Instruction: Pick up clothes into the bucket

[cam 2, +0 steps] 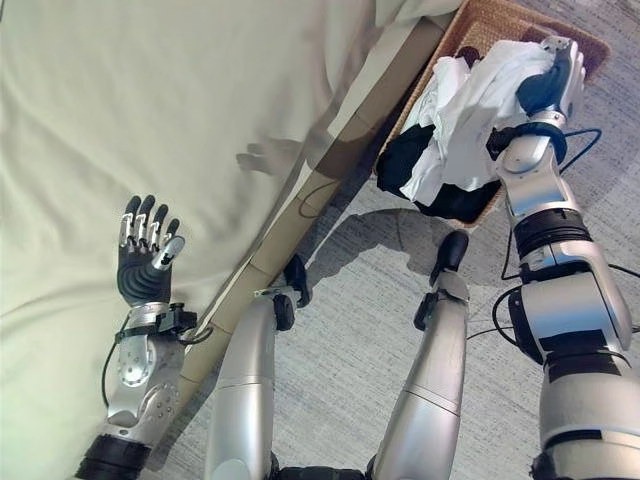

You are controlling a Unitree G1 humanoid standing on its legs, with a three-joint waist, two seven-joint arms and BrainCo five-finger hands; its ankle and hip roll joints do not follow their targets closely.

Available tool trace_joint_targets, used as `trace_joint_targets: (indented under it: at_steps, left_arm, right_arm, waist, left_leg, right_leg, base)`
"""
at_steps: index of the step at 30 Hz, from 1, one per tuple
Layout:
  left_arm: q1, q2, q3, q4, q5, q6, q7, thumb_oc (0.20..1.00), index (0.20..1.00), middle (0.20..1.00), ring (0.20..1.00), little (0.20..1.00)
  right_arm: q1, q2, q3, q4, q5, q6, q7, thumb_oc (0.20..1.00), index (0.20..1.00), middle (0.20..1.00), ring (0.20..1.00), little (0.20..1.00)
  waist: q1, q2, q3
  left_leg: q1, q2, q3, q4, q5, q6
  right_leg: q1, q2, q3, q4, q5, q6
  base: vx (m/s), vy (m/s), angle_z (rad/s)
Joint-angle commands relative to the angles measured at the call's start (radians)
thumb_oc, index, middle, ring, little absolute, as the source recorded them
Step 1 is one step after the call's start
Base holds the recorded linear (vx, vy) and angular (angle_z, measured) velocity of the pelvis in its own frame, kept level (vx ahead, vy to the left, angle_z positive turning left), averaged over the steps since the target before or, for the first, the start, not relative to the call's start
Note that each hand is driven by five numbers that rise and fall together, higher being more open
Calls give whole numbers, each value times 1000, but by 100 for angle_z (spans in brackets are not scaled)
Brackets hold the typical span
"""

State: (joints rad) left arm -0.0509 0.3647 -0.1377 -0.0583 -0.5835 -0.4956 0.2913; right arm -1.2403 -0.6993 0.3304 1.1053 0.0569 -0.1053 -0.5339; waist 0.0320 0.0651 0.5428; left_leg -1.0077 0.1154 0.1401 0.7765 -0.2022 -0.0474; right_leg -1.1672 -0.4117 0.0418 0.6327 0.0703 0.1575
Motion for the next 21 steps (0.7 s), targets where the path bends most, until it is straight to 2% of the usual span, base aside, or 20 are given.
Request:
trace_joint_targets:
  at_steps: [1, 9, 10, 11, 12, 21]
  left_arm:
    - [13, 2, 8, -85, -13, -59, 5, 1000, 1000, 1000, 1000, 1000]
    - [0, -1, 6, -83, -11, -51, 4, 1000, 1000, 1000, 1000, 1000]
    - [-4, -3, 5, -81, -14, -53, 4, 1000, 1000, 1000, 1000, 1000]
    - [-5, -3, 5, -81, -14, -53, 4, 1000, 1000, 1000, 1000, 1000]
    - [-12, -2, 6, -78, -12, -55, 6, 1000, 1000, 1000, 1000, 1000]
    - [-23, -9, 9, -63, -16, -57, 1, 1000, 1000, 1000, 1000, 1000]
  right_arm:
    - [-64, -25, 77, 44, -3, -3, 12, 200, 200, 200, 200, 200]
    - [-42, -19, 68, 99, 22, -6, 39, 200, 200, 200, 200, 200]
    - [-37, -19, 72, 88, 16, -11, 37, 266, 266, 266, 266, 266]
    - [-36, -20, 71, 87, 16, -10, 37, 454, 454, 454, 454, 454]
    - [-33, -20, 83, 74, 2, -15, 36, 1000, 1000, 1000, 1000, 1000]
    - [-43, -22, 128, 44, -54, -14, 49, 1000, 1000, 1000, 1000, 1000]
  waist:
    - [-7, 73, -30]
    - [-3, 75, -41]
    - [-2, 74, -43]
    - [-2, 75, -43]
    - [-1, 73, -44]
    - [-3, 63, -48]
  left_leg:
    - [-44, -49, 3, -21, -13, 20]
    - [-59, -55, -6, -17, -9, 19]
    - [-59, -55, -8, -15, -8, 18]
    - [-59, -56, -8, -15, -8, 18]
    - [-57, -55, -7, -18, -7, 17]
    - [-39, -53, -7, -42, 2, 15]
  right_leg:
    - [-38, 47, -7, 135, -123, -18]
    - [-49, 43, -4, 146, -130, -22]
    - [-50, 43, -6, 150, -130, -22]
    - [-50, 43, -6, 150, -131, -22]
    - [-49, 44, -8, 148, -129, -22]
    - [-31, 48, -13, 123, -121, -21]
  base:
    - [0, 0, 0]
    - [4, -11, 4]
    - [7, -10, 5]
    - [2, -14, 3]
    - [0, 0, 0]
    - [0, 0, 0]
